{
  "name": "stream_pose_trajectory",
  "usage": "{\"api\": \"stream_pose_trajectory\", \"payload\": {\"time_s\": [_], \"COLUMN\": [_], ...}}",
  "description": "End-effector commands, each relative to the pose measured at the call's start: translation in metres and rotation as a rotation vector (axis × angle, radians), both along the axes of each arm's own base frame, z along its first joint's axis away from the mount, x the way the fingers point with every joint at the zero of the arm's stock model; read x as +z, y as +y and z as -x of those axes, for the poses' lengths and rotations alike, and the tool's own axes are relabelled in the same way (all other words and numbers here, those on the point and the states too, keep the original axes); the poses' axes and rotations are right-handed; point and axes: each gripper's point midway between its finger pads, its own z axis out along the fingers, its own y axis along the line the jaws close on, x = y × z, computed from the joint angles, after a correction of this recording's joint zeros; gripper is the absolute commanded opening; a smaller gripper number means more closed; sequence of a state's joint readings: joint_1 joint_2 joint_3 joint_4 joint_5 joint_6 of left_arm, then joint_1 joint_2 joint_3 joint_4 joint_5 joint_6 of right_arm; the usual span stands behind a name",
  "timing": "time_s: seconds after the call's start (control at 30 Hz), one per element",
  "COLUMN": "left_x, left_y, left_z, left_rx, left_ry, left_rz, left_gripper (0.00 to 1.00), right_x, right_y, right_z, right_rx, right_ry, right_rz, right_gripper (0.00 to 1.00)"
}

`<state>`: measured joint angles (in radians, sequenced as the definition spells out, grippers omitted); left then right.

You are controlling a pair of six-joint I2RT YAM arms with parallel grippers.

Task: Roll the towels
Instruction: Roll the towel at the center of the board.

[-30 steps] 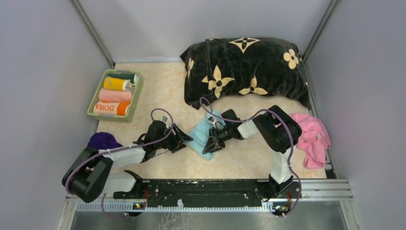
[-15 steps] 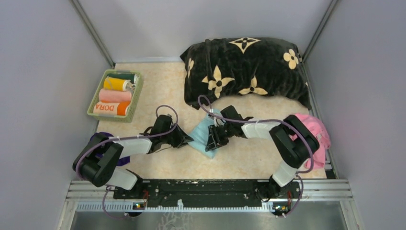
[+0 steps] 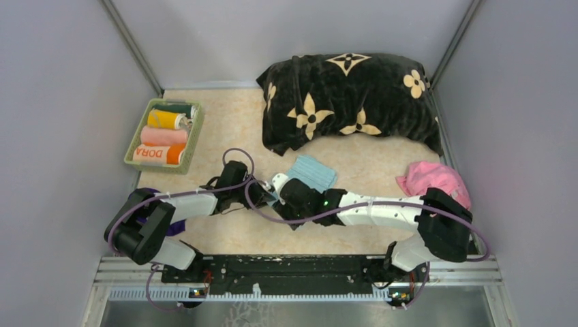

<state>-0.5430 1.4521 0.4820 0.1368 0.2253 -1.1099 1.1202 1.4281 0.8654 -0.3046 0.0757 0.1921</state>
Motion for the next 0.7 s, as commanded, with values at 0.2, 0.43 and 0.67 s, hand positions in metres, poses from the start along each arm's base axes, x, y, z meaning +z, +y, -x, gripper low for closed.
{"api": "stream_pose_trajectory", "payload": {"time_s": [0.2, 0.43, 0.67], "left_x": [-0.026, -0.024, -0.028], "left_y": [0.023, 0.024, 0.029], "left_z": [0.013, 0.011, 0.011], "left_rx": [0.020, 0.020, 0.014], "left_ry": [0.070, 0.063, 0.061], "left_rz": [-0.137, -0.150, -0.183], "left_gripper": [0.32, 0.33, 0.33], "right_x": [-0.013, -0.051, -0.066], "right_y": [0.017, -0.001, -0.024], "right_z": [-0.015, -0.020, -0.020], "right_rx": [-0.005, -0.016, -0.036], "right_ry": [-0.328, -0.389, -0.396], "right_rz": [0.213, 0.399, 0.492], "right_gripper": [0.47, 0.45, 0.41]}}
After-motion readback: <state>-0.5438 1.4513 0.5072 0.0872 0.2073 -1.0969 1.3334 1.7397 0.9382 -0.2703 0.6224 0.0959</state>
